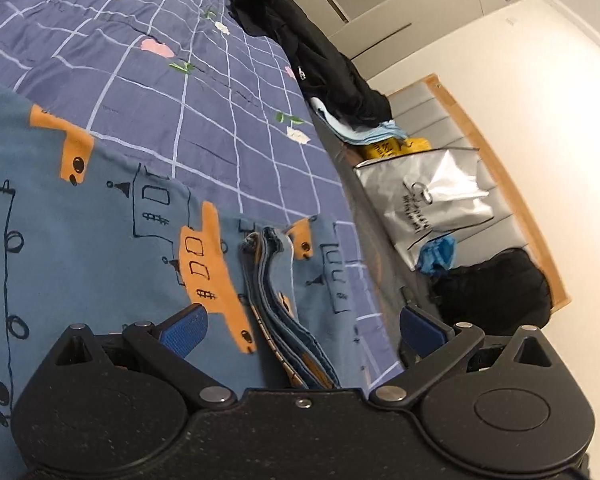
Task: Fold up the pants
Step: 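Lift both grasped edges and fold the pants over onto themselves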
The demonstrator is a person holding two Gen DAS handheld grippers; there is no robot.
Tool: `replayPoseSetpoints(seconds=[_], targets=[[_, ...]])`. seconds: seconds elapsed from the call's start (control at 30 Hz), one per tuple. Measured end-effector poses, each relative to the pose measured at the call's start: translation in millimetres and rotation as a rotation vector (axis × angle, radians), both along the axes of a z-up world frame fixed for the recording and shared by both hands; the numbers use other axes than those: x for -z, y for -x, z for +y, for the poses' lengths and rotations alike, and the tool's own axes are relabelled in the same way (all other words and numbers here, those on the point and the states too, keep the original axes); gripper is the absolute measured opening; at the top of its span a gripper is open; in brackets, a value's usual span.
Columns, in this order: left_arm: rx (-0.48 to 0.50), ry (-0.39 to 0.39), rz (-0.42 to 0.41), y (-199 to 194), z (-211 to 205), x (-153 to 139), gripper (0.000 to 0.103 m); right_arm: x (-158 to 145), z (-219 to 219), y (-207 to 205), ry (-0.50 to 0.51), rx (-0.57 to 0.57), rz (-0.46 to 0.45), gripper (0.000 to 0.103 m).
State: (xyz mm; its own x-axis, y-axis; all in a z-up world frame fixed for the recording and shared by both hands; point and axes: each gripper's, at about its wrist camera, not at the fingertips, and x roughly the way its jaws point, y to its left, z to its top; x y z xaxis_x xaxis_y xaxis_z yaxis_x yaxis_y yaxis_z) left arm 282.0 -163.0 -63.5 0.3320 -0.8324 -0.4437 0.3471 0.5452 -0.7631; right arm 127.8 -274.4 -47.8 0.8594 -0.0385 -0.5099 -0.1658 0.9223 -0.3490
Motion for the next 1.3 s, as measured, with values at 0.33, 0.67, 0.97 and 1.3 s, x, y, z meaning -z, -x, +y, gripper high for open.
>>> replayPoseSetpoints(seconds=[0.33,0.67,0.97,1.3], targets=[[-0.02,-0.013,0.025,4,-8,2,0.092,-5,-19,1,-0.167,0.04,-0.031,0.015],[-0.131,0.031,0.188,-3,-22,7,0.071,-16,-49,20,-0.369,0.08,-0.069,0.015],[-0.201,-0.005,0.205,-2,-25,8,0.021,-15,-51,20,-0.356,0.082,-0.066,0.015],[-0.186,-0.073,0.075,12,-20,-14,0.012,-20,-40,24,-0.324,0.072,-0.07,0.015]])
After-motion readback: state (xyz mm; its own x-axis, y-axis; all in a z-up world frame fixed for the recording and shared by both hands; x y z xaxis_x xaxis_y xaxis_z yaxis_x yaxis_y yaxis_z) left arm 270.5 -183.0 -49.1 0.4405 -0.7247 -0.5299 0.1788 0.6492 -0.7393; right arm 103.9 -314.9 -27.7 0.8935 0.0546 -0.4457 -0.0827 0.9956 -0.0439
